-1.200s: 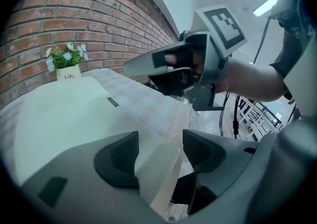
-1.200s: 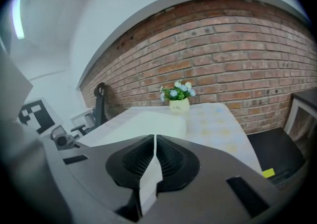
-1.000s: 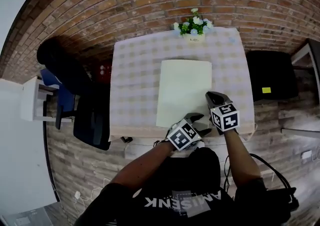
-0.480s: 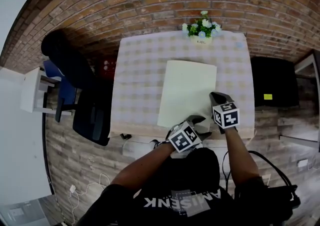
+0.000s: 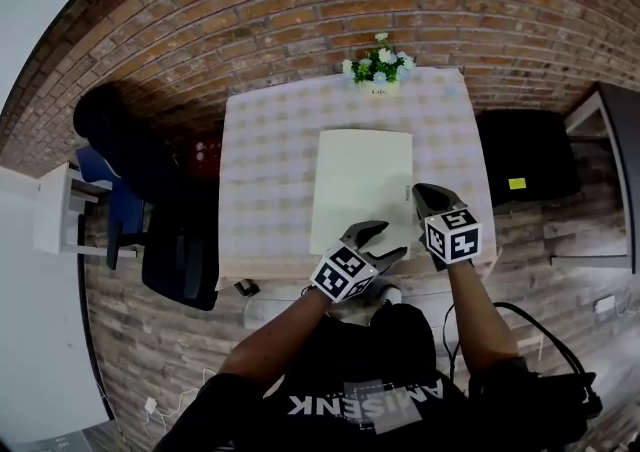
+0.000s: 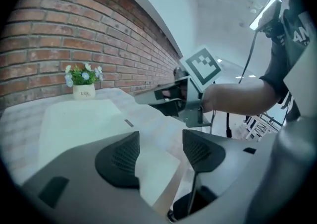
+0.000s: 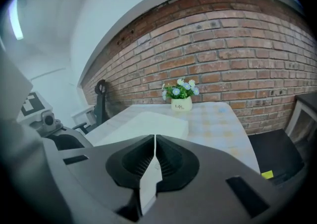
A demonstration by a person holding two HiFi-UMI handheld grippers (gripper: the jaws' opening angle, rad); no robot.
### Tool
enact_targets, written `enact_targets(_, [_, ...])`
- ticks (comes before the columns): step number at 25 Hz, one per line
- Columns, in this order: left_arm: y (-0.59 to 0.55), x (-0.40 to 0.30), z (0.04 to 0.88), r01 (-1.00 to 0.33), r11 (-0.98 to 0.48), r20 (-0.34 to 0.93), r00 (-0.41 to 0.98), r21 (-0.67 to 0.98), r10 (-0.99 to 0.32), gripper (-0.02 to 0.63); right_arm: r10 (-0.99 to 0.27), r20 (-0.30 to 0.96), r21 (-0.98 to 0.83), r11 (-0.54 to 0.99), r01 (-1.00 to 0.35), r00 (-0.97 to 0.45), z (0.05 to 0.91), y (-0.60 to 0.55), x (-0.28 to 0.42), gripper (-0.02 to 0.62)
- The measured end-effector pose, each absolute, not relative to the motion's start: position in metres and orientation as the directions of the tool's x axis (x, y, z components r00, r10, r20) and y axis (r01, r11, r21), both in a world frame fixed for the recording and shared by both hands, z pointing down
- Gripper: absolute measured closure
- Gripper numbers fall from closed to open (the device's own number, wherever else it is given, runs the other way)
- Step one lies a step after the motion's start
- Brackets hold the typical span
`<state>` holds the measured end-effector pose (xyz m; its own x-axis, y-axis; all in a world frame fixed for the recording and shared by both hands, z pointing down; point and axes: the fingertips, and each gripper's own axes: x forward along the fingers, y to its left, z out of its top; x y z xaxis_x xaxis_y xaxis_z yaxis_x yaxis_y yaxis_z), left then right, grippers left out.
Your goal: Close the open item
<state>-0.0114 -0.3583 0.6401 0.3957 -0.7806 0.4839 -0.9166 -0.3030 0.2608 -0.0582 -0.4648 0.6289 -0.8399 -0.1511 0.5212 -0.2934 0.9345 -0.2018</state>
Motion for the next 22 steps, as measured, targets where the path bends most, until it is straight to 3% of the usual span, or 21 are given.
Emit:
enact_targets(4, [-0.352, -0.046, 0.604, -0.945, -0.215, 0.408, 0.303, 0.247, -0.861, 0.325, -0.218, 0.471, -0.200, 0.917, -0.344, -0.855, 0.588, -0.459, -0.045, 0.552])
enact_targets(9, [-0.341, -0.075, 0.554, -0.951, -0.205, 0.320, 0.274, 0.233, -0.907, 0.328, -0.305, 0.425, -0.176, 0.895, -0.409, -0.852, 0.541, -0.454, -0.028, 0.552])
enact_targets(22, [-0.302, -0.136, 0.449, -0.967, -0.177, 0.111, 0.199, 0.182, -0.974, 0.483, -0.500, 0.295, -0.132, 0.823, -0.553, -0.814, 0.439, -0.418, 0.011, 0.552])
